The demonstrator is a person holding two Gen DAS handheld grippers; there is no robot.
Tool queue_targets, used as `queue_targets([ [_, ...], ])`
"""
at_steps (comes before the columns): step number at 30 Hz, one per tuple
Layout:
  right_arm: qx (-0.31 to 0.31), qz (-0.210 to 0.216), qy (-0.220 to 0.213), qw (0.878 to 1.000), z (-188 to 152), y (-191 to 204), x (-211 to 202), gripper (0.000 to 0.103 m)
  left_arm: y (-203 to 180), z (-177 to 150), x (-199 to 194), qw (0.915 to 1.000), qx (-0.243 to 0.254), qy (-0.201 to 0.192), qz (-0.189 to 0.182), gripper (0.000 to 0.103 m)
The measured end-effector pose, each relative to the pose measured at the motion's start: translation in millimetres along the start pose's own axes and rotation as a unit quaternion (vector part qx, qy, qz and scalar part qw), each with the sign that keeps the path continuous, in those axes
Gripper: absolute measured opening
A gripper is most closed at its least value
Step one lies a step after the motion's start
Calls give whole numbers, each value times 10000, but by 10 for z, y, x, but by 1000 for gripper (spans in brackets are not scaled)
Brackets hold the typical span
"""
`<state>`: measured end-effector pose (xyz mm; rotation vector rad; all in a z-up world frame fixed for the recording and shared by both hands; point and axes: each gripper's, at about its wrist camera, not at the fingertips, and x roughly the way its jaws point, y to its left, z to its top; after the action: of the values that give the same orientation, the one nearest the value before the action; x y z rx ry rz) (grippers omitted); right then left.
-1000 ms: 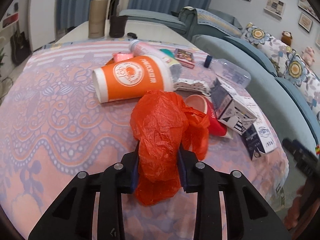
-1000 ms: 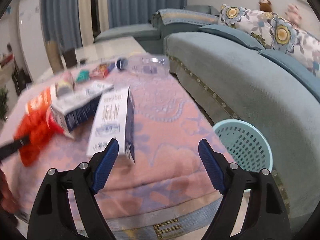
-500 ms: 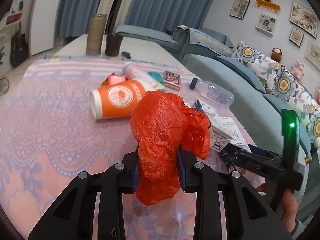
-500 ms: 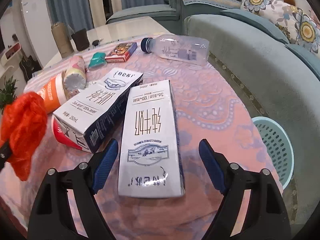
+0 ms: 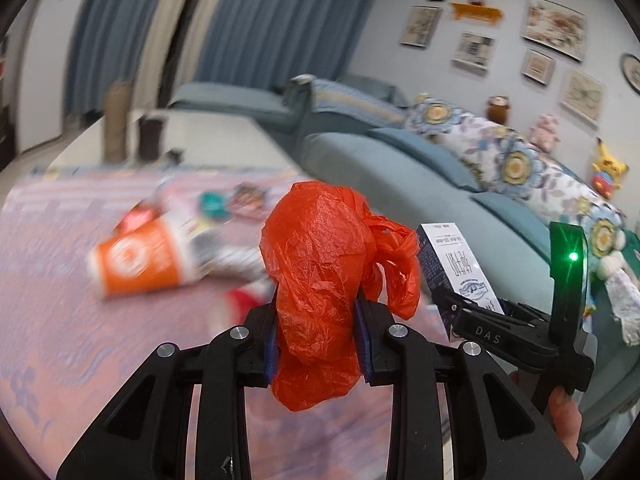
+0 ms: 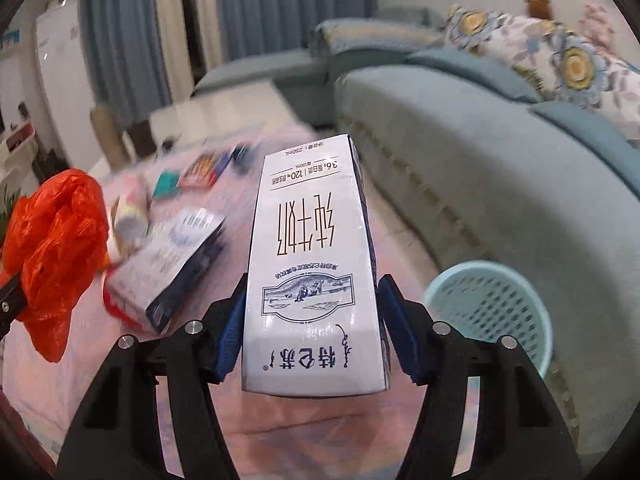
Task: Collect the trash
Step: 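Carry both items to the blue basket and open both tools to drop them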
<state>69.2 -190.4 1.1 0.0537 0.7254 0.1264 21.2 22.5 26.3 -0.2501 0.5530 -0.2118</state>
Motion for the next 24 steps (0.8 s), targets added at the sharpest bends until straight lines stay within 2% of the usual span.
queue_targets([
  [6, 475, -590, -498, 9959, 169, -842, -381, 59, -948, 300, 251, 9960, 776, -68, -435, 28],
  [11, 980, -1064, -409, 9886, 91, -1604, -347, 59, -1653, 266, 736, 9876, 1301, 333, -808, 28],
  [13, 1256, -1202, -235, 9845, -25, -1921, -250, 59, -1866, 193, 1031, 9808, 1496, 705, -1032, 27],
  [17, 1688, -1357, 210, 9760, -302, -2355, 12, 59, -2191, -13, 1520, 9696, 1764, 1226, -1173, 27],
  [24, 2136, -1290, 1182, 9611, -876, -2696, 628, 59, -2267, -523, 2255, 9539, 1725, 2132, -1222, 27],
])
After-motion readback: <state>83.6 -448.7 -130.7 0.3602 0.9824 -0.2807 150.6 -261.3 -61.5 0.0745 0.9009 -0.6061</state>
